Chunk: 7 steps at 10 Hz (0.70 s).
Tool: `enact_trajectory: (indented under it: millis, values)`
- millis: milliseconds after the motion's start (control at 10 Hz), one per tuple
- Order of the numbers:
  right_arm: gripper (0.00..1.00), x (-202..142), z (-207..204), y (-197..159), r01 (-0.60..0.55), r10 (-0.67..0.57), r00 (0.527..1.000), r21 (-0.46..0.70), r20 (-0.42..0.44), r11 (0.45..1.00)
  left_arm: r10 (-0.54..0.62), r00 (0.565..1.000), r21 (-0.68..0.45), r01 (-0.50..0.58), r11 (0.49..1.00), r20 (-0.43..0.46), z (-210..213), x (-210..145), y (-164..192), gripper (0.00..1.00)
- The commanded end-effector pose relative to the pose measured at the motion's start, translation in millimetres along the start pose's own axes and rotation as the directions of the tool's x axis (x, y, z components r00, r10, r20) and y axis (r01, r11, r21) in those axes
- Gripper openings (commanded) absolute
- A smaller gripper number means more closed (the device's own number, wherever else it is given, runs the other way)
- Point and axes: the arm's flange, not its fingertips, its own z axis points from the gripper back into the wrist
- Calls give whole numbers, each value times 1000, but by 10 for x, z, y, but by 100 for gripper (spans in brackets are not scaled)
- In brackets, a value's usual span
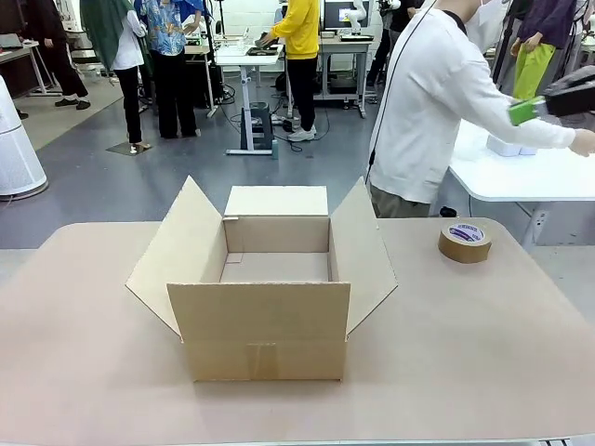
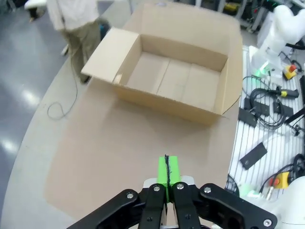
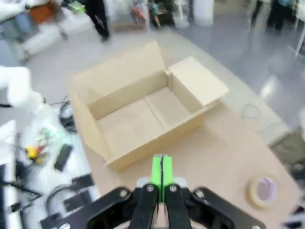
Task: Wrap the clocks to prevent damage.
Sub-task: Open the side flaps of the Package Box.
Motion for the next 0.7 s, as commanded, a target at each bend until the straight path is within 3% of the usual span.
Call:
enact_trajectory:
  millis: [0, 200, 300, 500, 600]
  values:
    - [0, 692, -448, 318, 213, -222, 930, -61, -292, 975, 114, 955, 81, -95, 992, -272, -177, 671, -219, 0]
    - [0, 1129, -928, 615, 263, -298, 807, -142, -509, 954, 201, 881, 156, -148, 977, -428, -408, 1189, -415, 0]
    - [0, 1280, -1064, 693, 277, -323, 762, -168, -562, 946, 233, 843, 190, -159, 969, -485, -553, 1379, -504, 0]
    - [0, 1535, -1334, 746, 361, -390, 731, -168, -560, 918, 304, 781, 208, -225, 952, -546, -926, 1639, -538, 0]
    - [0, 1558, -1529, 686, 405, -449, 700, -209, -556, 890, 388, 734, 302, -256, 918, -557, -1211, 1683, -538, 0]
